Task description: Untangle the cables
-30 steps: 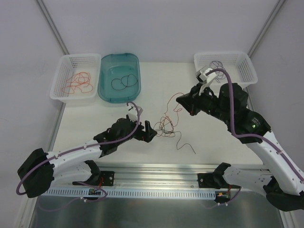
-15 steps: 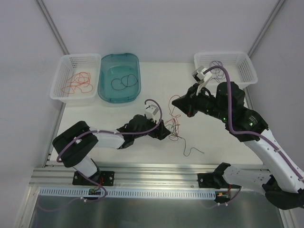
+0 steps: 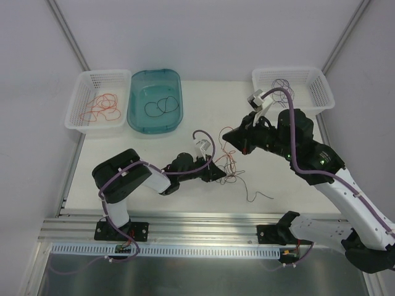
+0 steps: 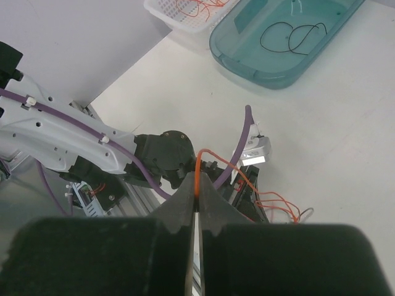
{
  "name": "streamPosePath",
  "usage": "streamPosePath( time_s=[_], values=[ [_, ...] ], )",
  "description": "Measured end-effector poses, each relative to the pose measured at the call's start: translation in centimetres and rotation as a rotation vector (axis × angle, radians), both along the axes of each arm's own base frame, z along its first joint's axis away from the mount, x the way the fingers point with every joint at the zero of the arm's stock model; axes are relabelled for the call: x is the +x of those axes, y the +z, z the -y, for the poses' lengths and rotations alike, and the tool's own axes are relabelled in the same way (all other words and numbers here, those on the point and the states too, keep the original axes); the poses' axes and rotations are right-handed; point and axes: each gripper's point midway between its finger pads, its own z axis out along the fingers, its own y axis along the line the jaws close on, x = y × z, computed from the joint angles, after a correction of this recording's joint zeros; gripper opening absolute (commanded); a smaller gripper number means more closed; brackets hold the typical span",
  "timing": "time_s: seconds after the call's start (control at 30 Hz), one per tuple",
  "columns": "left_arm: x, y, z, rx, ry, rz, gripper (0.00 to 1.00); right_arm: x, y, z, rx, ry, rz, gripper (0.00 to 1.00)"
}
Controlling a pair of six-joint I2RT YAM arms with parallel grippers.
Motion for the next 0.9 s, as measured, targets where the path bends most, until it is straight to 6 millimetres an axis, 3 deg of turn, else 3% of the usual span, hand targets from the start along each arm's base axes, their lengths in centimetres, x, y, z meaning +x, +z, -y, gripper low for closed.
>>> streamPosePath(
  time_s=[0.13, 0.23, 0.33, 0.47, 0.6, 0.73, 0.9],
  values=[
    [0.2, -0.1, -0.7, 0.014, 0.035, 0.0, 0.0, 0.1, -0.3, 0.2, -0.006, -0.012, -0.001, 0.01],
    [0.5, -0.5, -2.4, 0.069, 0.109, -0.01, 0.0, 0.3, 0.0, 0.9, -0.01, -0.044, 0.019, 0.01],
    [1.9, -0.9, -5.3, 0.191, 0.249, -0.023, 0.0, 0.6, 0.3, 2.7, -0.031, -0.117, 0.054, 0.01],
    [4.5, -0.5, -11.3, 0.332, 0.481, -0.022, 0.0, 1.3, 0.8, 6.1, -0.07, -0.26, 0.11, 0.01],
    [6.2, -0.8, -19.4, 0.433, 0.724, -0.047, 0.0, 2.5, 0.8, 10.8, -0.127, -0.463, 0.146, 0.01],
    [5.0, -1.4, -26.6, 0.515, 0.913, -0.07, 0.0, 3.2, 0.8, 16.0, -0.19, -0.688, 0.169, 0.01],
    [3.8, 1.2, -31.8, 0.503, 1.095, -0.034, 0.0, 3.1, 1.2, 21.1, -0.252, -0.918, 0.194, 0.01]
  ],
)
